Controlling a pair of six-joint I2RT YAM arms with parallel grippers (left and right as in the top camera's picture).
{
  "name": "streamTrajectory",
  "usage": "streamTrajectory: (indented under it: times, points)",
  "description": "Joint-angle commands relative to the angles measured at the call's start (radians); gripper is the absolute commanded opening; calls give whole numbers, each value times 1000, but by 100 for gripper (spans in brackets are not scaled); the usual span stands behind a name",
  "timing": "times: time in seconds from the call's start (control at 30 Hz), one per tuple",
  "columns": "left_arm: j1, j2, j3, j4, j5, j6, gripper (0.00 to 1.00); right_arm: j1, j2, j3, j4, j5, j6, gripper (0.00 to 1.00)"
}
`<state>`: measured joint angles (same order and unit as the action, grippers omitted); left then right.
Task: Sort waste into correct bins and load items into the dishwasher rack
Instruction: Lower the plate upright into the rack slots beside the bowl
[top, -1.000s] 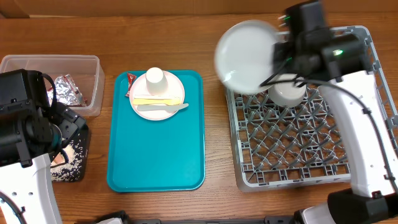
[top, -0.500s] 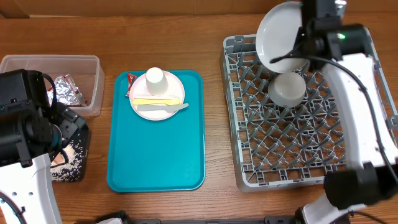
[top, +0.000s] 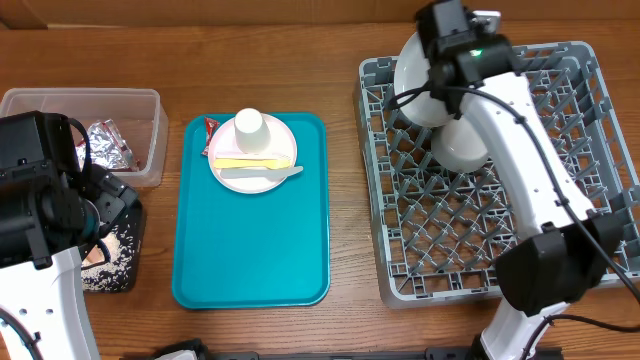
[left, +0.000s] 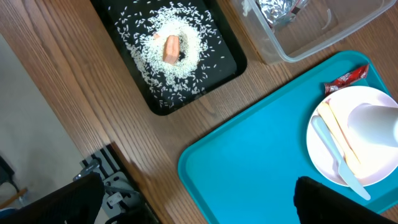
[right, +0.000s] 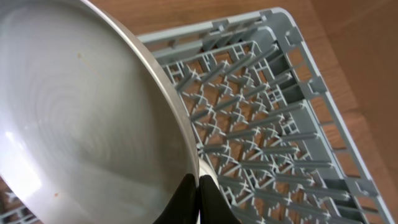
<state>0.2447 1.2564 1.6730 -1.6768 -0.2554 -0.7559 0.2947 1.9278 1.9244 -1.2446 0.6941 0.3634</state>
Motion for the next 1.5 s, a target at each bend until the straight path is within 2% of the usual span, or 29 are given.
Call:
streamTrajectory:
  times: [0.0, 0.4, 0.67, 0.73, 0.77, 0.8, 0.87, 0.93, 1.07, 1.17, 1.27, 1.33, 1.37, 1.47]
  points:
    - [5, -13, 16, -1, -16, 12, 100, 17, 49, 19, -22, 126, 61, 4]
    - [5, -13, 16, -2, -16, 12, 100, 48, 64, 19, -27, 237, 60, 4]
    - [5, -13, 16, -1, -16, 12, 100, 89, 64, 19, -38, 198, 60, 5]
    - [5, -13, 16, -1, -16, 12, 100, 107, 64, 19, -43, 178, 60, 12]
    - [5, -13, 16, -1, -16, 12, 100, 117, 64, 19, -43, 158, 59, 19]
    - [5, -13, 16, -1, -16, 12, 100, 125, 64, 19, -43, 138, 59, 32]
    - [5, -13, 16, -1, -16, 12, 100, 136, 64, 20, -40, 64, 56, 52]
    - [5, -13, 16, -2, -16, 12, 100, 137, 64, 23, -40, -24, 55, 59]
    - [5, -13, 16, -1, -16, 12, 100, 122, 64, 75, -72, -266, 52, 62]
    - [5, -13, 16, -1, -16, 12, 100, 90, 64, 180, -133, -459, 52, 64]
    - [5, -13, 16, -1, -16, 12, 100, 59, 60, 320, -203, -613, 30, 74]
    - [5, -13, 16, -1, -16, 12, 100, 41, 50, 423, -241, -753, -39, 89]
    - [5, -13, 16, -1, -16, 12, 100, 34, 45, 473, -258, -833, -87, 100]
    - [5, -13, 16, -1, -16, 12, 100, 29, 25, 570, -286, -1018, -176, 100]
